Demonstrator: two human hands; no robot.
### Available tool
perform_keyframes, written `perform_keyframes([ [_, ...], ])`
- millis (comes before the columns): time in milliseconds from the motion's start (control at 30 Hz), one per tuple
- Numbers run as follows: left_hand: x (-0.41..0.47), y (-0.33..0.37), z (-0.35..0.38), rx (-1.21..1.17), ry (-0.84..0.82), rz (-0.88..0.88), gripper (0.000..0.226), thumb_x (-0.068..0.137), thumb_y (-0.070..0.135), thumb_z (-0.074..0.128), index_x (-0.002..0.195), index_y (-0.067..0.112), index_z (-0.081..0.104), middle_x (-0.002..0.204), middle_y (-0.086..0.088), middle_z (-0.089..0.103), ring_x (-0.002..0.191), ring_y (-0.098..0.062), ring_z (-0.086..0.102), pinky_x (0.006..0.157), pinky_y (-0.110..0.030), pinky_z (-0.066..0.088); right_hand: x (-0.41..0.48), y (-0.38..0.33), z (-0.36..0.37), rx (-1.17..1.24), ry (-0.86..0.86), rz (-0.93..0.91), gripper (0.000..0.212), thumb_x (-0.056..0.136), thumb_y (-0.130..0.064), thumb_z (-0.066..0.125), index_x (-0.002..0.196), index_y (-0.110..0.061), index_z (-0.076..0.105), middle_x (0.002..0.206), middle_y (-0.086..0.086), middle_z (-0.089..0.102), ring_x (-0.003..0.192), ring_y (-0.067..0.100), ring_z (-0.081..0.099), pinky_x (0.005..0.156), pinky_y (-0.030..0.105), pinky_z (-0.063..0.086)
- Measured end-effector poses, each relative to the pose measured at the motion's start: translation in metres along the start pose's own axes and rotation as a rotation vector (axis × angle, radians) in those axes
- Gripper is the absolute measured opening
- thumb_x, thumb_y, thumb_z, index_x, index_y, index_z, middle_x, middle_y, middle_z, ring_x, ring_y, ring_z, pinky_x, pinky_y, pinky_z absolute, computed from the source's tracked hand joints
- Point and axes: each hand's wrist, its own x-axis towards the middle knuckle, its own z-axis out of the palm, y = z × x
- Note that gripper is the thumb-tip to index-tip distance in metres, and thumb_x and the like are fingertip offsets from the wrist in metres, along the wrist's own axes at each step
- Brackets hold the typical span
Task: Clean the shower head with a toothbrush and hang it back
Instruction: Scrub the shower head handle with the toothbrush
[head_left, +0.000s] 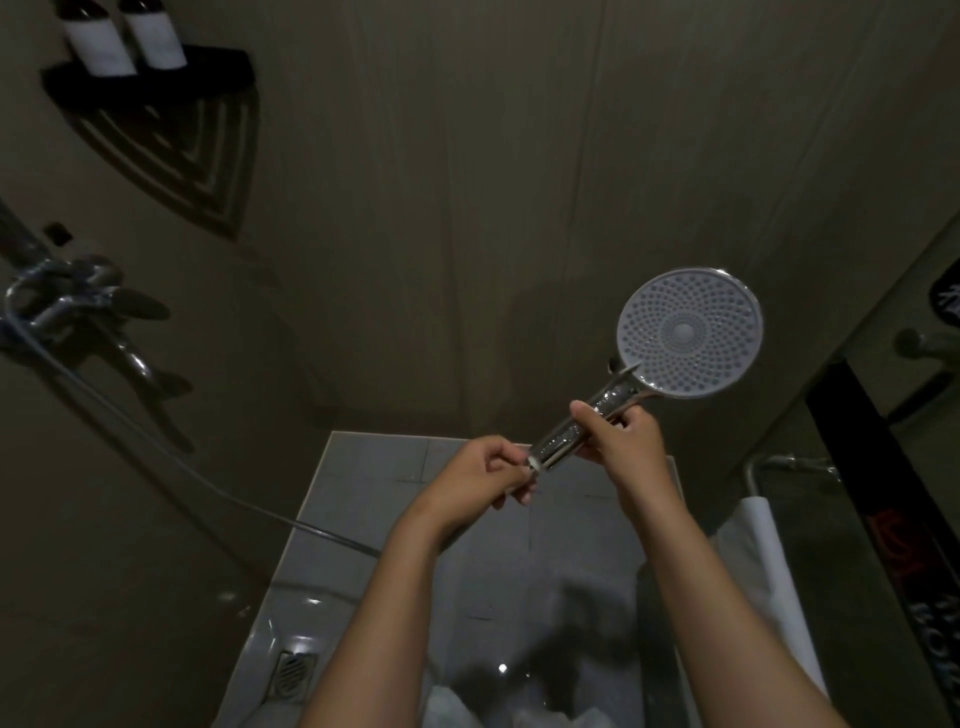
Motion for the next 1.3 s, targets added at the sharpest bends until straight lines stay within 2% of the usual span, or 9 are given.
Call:
perform_keyframes([
  [100,-0.001,-0.002,-0.002,0.028,-0.006,0.016,0.009,0.089,0.0,0.057,0.098,0.0,0.057,0.076,-0.007,0.068,0.058,-0.006,0.063,0.05,-0.017,0.038,0.002,0.002,0.0,-0.034,-0.003,-0.015,0.01,0.084,-0.012,0.069,0.082,-0.013,0.059,0.077,0.004,0.066,0.064,0.008,0.066,0.052,0.019,0.053],
  [200,-0.001,-0.003,-0.003,0.016,-0.001,0.037,0.006,0.088,-0.001,0.059,0.092,0.004,0.057,0.076,-0.008,0.067,0.057,-0.006,0.063,0.049,-0.017,0.038,0.002,0.001,0.001,-0.019,-0.004,-0.02,0.01,0.084,-0.011,0.068,0.084,-0.012,0.059,0.078,0.004,0.066,0.068,0.011,0.066,0.053,0.02,0.054],
  [433,0.001,-0.005,-0.006,0.009,0.07,0.072,0.022,0.079,-0.003,0.069,0.078,0.016,0.058,0.08,-0.012,0.067,0.061,-0.011,0.062,0.047,-0.019,0.038,-0.001,-0.002,0.004,0.012,-0.014,-0.005,0.008,0.085,-0.01,0.066,0.085,-0.011,0.058,0.076,0.004,0.065,0.063,0.009,0.064,0.05,0.017,0.052],
  [567,0.002,-0.005,-0.007,0.022,0.094,0.077,0.026,0.075,-0.004,0.072,0.076,0.017,0.057,0.069,-0.005,0.064,0.058,-0.009,0.059,0.046,-0.019,0.038,-0.003,-0.004,0.006,0.017,-0.019,0.004,0.011,0.086,-0.009,0.065,0.093,-0.007,0.057,0.076,0.004,0.064,0.066,0.011,0.063,0.049,0.016,0.052],
  [700,0.004,-0.007,-0.009,0.019,0.108,0.075,0.027,0.072,-0.005,0.075,0.074,0.016,0.057,0.069,-0.006,0.064,0.057,-0.01,0.061,0.045,-0.021,0.038,-0.004,-0.004,0.007,0.04,-0.015,0.006,0.016,0.086,-0.009,0.065,0.099,-0.002,0.058,0.077,0.005,0.064,0.066,0.011,0.064,0.049,0.016,0.051],
  [1000,0.001,-0.007,-0.015,-0.023,0.006,0.063,0.009,0.084,0.0,0.066,0.092,0.0,0.062,0.073,-0.004,0.069,0.057,-0.007,0.063,0.048,-0.019,0.04,-0.006,-0.004,0.008,0.048,-0.023,0.011,0.007,0.087,-0.011,0.064,0.083,-0.01,0.058,0.079,0.006,0.065,0.071,0.014,0.065,0.053,0.017,0.054],
  [1067,0.0,-0.009,-0.016,-0.038,-0.023,0.052,0.004,0.089,0.005,0.06,0.091,0.003,0.063,0.074,-0.008,0.068,0.055,-0.008,0.061,0.049,-0.018,0.039,-0.006,-0.005,0.008,0.054,-0.046,-0.005,0.008,0.088,-0.009,0.062,0.082,-0.009,0.057,0.077,0.007,0.064,0.07,0.015,0.064,0.055,0.018,0.055],
  [1167,0.0,-0.011,-0.018,-0.033,-0.03,0.042,0.014,0.095,0.011,0.053,0.087,0.009,0.064,0.075,-0.007,0.068,0.055,-0.008,0.059,0.05,-0.019,0.038,-0.005,-0.008,0.006,0.062,-0.055,-0.025,0.007,0.088,-0.009,0.063,0.084,-0.007,0.057,0.076,0.008,0.064,0.069,0.017,0.064,0.057,0.02,0.056],
  [1300,0.001,-0.011,-0.019,-0.024,-0.013,0.053,0.011,0.093,0.011,0.055,0.088,0.006,0.064,0.077,-0.007,0.069,0.056,-0.008,0.059,0.051,-0.019,0.038,-0.005,-0.011,0.005,0.063,-0.051,-0.029,0.007,0.088,-0.01,0.063,0.084,-0.009,0.057,0.075,0.006,0.063,0.064,0.011,0.064,0.053,0.018,0.054],
])
